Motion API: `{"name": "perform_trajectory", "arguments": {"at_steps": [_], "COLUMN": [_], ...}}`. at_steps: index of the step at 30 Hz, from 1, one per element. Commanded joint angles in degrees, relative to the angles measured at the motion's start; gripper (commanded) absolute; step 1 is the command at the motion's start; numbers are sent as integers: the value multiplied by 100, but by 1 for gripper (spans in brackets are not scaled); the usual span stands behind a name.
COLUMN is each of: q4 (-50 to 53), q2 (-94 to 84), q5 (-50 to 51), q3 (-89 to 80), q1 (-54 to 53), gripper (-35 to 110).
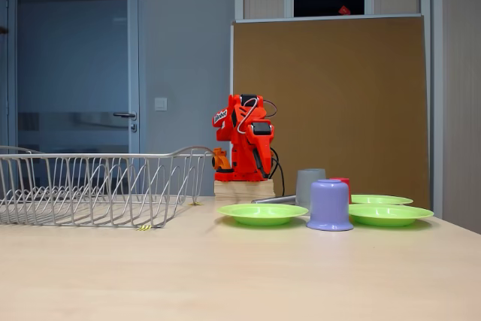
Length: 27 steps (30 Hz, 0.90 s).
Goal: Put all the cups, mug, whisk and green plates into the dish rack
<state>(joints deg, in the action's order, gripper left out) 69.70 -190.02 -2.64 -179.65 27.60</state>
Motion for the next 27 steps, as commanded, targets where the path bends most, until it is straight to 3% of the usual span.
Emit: {"name": "perform_trajectory", "arguments": {"at_steps": [1, 27], "q4": [-9, -9], "q2": [-62, -62], "q5": [-70, -70], "q3": [-35, -35], "q1": [132, 132], "gripper": [0, 0]}}
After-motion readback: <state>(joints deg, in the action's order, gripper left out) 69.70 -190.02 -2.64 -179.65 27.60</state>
